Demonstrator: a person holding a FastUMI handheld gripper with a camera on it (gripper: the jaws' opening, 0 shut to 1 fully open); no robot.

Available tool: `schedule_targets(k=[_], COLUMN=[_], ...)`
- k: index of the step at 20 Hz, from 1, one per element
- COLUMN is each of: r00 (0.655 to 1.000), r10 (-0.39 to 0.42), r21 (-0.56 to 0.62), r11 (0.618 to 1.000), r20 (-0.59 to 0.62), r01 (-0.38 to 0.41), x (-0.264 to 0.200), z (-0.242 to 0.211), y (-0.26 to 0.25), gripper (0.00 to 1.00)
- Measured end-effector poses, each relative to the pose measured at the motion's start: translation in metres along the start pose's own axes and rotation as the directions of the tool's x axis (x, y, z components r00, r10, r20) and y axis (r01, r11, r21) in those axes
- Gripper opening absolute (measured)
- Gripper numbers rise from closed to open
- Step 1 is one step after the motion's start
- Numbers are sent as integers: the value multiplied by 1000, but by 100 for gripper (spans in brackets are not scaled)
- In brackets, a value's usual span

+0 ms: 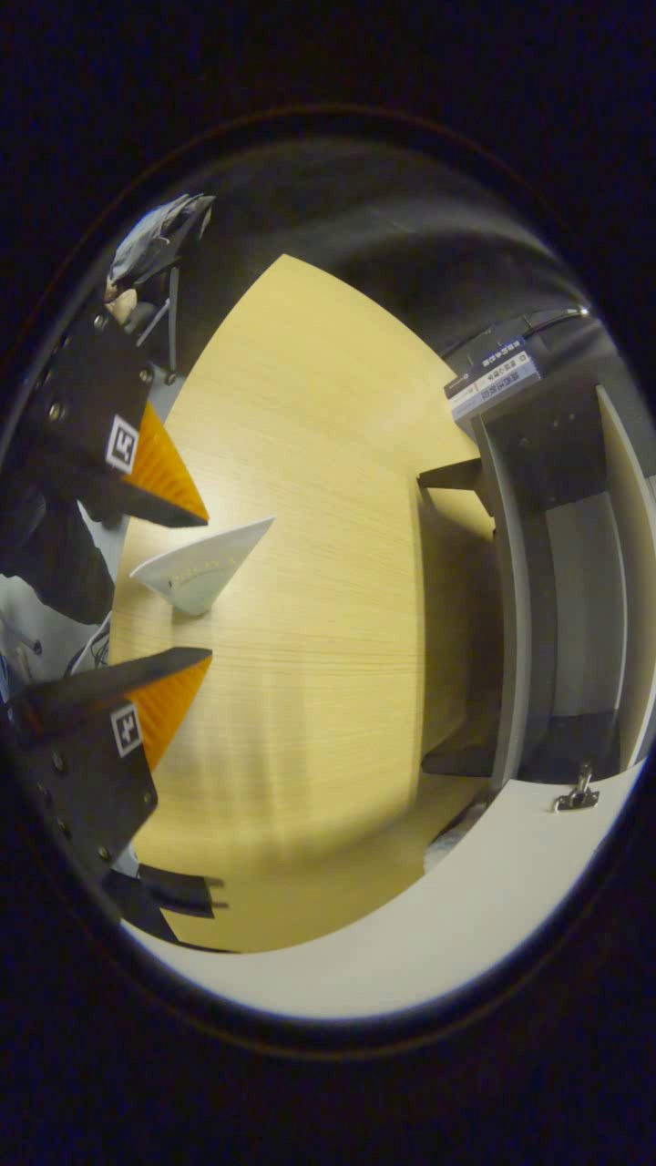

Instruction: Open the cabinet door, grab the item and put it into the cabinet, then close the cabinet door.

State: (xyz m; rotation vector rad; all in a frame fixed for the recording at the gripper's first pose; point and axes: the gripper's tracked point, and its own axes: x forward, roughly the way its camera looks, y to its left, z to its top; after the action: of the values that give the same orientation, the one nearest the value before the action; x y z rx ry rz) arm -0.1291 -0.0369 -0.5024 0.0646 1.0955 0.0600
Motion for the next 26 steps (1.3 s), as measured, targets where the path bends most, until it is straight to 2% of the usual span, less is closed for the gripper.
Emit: schedule_targets(k=[1,4,5,7,14,20,26], r00=[1000,999,999,998,999,995,979], r10=[-2,19,-8,-54,-44,-32,-16], r21=[18,42,19,38,8,18,36], r11=[1000,999,1000,998,999,999,999], r20=[-4,-27,-33,-14,13,94,202], r01=[2,-17,8,54,44,30,9], x=[3,9,8,18,2,-34,-90], z=[-1,-7,-5,-1,9,63,136], y=[0,4,-1,-10,10,24,36], gripper=[41,44,44,21,21,21,21])
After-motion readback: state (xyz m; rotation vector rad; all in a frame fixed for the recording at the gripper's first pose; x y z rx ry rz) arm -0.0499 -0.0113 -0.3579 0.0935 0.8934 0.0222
